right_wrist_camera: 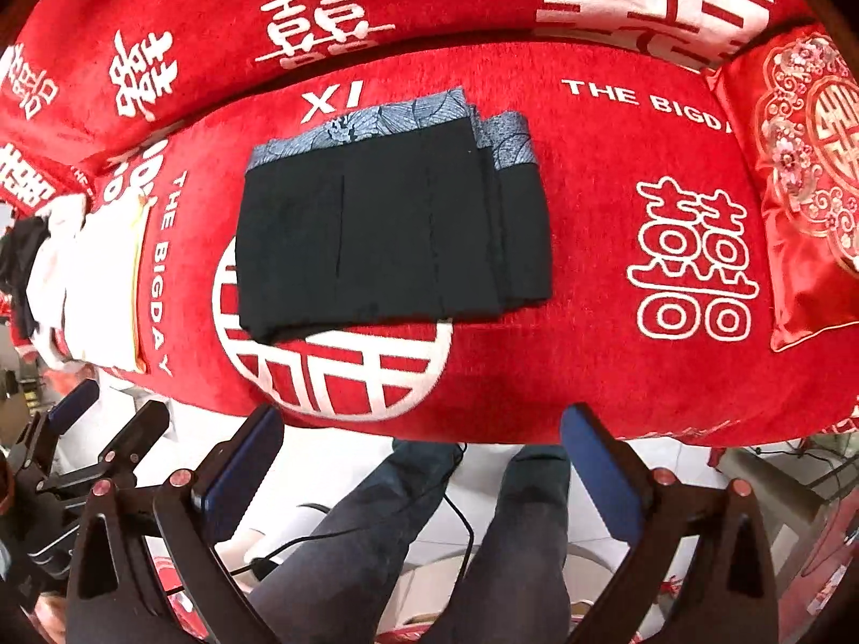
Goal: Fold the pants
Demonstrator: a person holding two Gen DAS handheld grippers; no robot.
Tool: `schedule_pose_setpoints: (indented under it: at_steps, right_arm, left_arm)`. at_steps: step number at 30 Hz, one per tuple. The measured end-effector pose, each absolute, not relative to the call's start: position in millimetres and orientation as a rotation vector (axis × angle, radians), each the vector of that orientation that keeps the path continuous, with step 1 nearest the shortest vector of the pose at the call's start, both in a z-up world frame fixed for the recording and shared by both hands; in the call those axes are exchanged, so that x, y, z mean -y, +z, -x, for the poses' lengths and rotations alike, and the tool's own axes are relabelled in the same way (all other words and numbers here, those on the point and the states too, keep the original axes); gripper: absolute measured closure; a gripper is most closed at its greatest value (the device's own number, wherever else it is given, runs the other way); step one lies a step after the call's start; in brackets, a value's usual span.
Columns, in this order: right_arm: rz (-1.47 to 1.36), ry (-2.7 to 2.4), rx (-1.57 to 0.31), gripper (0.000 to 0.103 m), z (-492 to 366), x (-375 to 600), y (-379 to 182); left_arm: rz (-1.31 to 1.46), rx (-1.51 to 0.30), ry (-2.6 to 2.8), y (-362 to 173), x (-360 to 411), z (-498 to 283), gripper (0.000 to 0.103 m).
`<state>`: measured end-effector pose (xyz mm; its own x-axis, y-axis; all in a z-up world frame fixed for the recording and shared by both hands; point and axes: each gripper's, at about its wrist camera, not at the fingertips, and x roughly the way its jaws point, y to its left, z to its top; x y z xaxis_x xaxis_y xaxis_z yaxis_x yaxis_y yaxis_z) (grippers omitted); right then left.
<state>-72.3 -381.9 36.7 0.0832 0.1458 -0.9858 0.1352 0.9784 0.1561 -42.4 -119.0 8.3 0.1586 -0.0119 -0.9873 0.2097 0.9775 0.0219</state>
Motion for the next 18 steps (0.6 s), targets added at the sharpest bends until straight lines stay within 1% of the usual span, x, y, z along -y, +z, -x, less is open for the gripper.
schedule_pose_setpoints:
  at_steps: [7, 18]
  right_arm:
    - [-0.190, -0.001, -1.490, 0.000, 80.1, 389.7, 52.4]
    - [-0.181, 0.015, -1.526, 0.000, 85.8, 384.0, 43.8]
  left_arm:
    - [-0.162, -1.409, -0.151, 22.3, 134.1, 55.0, 0.001]
    - [-0.182, -1.421, -0.134, 24.0, 146.7, 63.1, 0.001]
